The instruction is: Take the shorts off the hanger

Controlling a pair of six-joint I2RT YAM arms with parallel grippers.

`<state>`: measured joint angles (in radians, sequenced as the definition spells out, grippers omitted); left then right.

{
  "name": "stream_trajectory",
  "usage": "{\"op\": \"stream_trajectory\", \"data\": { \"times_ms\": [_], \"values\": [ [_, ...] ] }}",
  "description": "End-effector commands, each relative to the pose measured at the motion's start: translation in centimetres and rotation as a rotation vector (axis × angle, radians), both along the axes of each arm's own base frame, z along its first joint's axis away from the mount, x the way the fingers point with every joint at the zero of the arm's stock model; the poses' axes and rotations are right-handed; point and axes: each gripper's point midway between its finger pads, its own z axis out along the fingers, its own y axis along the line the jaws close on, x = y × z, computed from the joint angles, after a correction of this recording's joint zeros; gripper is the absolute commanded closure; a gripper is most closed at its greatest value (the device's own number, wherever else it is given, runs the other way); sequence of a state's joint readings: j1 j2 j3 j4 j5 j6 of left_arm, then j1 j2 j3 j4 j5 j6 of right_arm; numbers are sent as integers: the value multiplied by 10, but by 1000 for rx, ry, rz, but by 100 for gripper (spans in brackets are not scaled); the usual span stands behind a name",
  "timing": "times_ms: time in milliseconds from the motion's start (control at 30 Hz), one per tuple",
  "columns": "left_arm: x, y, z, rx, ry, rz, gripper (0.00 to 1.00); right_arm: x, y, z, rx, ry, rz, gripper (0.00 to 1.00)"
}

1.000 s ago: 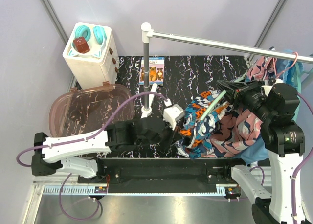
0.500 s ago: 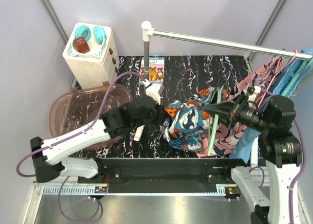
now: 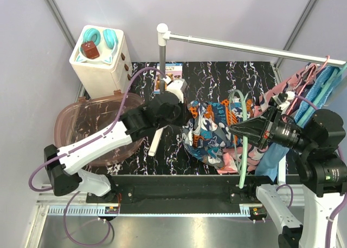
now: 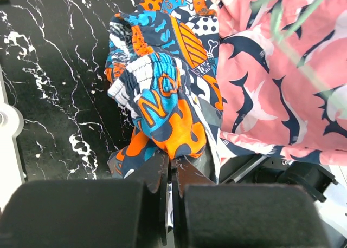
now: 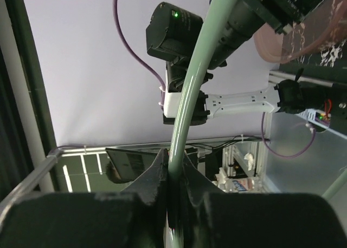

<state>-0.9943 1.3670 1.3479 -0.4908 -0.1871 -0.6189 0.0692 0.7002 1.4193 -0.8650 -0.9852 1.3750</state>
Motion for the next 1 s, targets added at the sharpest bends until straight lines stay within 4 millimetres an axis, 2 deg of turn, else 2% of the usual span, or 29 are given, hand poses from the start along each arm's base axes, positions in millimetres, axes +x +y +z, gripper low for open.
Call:
{"op": "stream_trajectory", "data": {
  "times_ms": [0,33,100,133,267,367,400,467,500,567,600,633,667,700,733,767,800,867,900,933,967],
  "values": [
    [-7,20,59,-111,-141,-16,100,21,-2,1,-69,-118,-29,100],
    [-12,30,71,-129,-168,-13,100,30,-2,-3,-80,-109,-38,100],
    [-15,49,76,-95,-205,5,100,42,-3,-9,-105,-111,-58,100],
    [-19,63,87,-102,-235,20,100,52,-3,-11,-115,-102,-60,100],
    [-19,120,104,-4,-314,126,100,72,-4,-13,-157,-134,-68,100],
    [-20,137,107,52,-331,117,100,82,-3,-19,-164,-115,-62,100],
    [-16,134,100,82,-312,104,100,84,-2,-22,-165,-106,-56,100],
    [-21,116,94,84,-281,10,100,85,-3,-24,-167,-101,-59,100],
    [-17,101,81,107,-244,-28,100,84,-3,-24,-166,-103,-64,100],
    [-18,78,75,85,-192,-98,100,82,-4,-25,-165,-102,-75,100],
    [-12,64,60,109,-149,-121,100,76,-4,-23,-162,-113,-79,100],
    [-12,52,60,84,-127,-143,100,75,-5,-23,-156,-103,-86,100],
    [-9,45,55,86,-104,-143,100,75,-6,-26,-155,-93,-97,100],
    [-3,34,41,106,-61,-146,100,70,-7,-25,-151,-101,-107,100],
    [-2,25,41,86,-42,-153,100,67,-7,-25,-143,-93,-111,100],
    [0,19,37,84,-27,-159,100,66,-7,-26,-140,-88,-115,100],
    [5,11,21,108,5,-159,100,62,-7,-25,-137,-96,-114,100],
    [8,0,10,128,25,-170,100,58,-7,-25,-135,-99,-107,100],
    [12,-5,-5,161,49,-162,100,55,-7,-25,-136,-100,-105,100],
    [17,-3,-10,189,49,-138,100,55,-7,-27,-141,-98,-104,100],
    [19,-2,-15,208,61,-114,95,54,-7,-28,-143,-97,-100,100]
  ]
}}
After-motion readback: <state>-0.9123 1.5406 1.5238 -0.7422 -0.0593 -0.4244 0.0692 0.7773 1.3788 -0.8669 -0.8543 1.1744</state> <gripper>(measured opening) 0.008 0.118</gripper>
